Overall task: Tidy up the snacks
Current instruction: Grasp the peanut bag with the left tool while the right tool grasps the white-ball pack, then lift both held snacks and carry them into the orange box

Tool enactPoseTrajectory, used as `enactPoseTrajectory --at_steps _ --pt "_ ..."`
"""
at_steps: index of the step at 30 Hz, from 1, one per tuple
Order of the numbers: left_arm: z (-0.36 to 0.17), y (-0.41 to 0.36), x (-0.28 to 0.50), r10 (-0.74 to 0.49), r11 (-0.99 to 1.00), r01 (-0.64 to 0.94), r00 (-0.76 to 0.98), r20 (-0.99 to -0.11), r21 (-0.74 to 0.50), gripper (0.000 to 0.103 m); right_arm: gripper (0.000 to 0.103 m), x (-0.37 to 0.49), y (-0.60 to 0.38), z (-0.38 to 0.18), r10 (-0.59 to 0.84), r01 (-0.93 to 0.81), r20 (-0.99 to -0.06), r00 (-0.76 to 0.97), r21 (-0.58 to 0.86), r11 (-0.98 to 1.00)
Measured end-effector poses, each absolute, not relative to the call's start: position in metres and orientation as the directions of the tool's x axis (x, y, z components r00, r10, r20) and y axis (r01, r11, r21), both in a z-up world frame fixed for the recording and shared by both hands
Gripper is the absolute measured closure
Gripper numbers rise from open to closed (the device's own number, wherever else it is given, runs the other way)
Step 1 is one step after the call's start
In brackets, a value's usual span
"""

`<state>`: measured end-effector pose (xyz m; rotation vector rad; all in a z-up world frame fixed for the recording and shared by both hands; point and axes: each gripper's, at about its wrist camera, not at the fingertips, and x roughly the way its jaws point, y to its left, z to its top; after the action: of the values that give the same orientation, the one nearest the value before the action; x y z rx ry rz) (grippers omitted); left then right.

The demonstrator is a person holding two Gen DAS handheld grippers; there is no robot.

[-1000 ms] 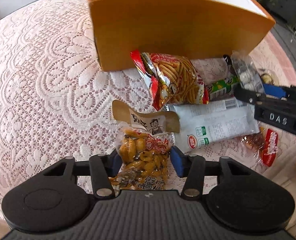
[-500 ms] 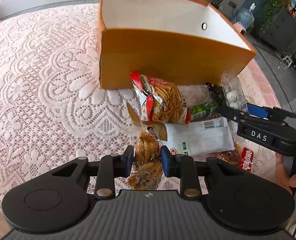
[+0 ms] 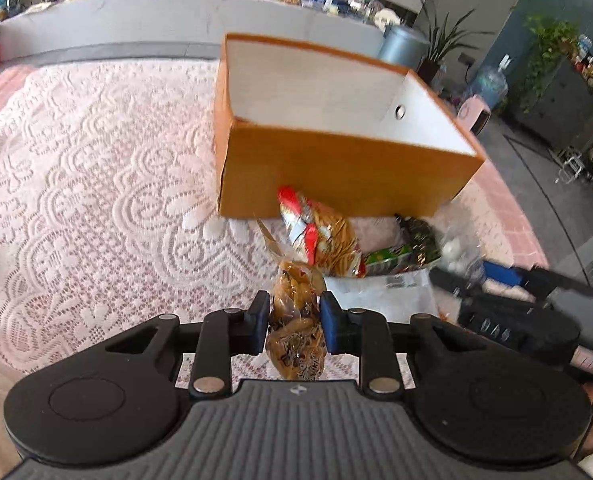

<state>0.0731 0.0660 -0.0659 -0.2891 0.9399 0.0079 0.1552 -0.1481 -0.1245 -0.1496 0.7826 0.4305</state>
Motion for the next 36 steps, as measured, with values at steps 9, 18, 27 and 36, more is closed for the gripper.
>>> enactPoseTrajectory --at_steps 9,18,27,36 --pt "-0.024 0.052 0.065 -0.133 0.962 -0.085 0.682 -0.719 -0.258 0.074 0.047 0.136 -0.156 -0.11 0.345 -0.425 -0.701 0.625 0.066 0.903" --pt "0.001 0.044 0.086 -0.142 0.966 -0.048 0.725 -0.673 -0.255 0.074 0.047 0.138 -0.152 -0.075 0.376 -0.459 -0.651 0.659 0.047 0.887" --pt "0.015 0.039 0.121 -0.156 0.968 -0.01 0.753 -0.639 -0.249 0.074 0.047 0.168 -0.146 -0.047 0.392 -0.476 -0.633 0.668 0.043 0.879" --pt "0.011 0.048 0.162 -0.153 0.965 -0.025 0.753 -0.64 -0.26 0.074 0.047 0.209 -0.13 -0.026 0.376 -0.481 -0.627 0.682 0.002 0.877"
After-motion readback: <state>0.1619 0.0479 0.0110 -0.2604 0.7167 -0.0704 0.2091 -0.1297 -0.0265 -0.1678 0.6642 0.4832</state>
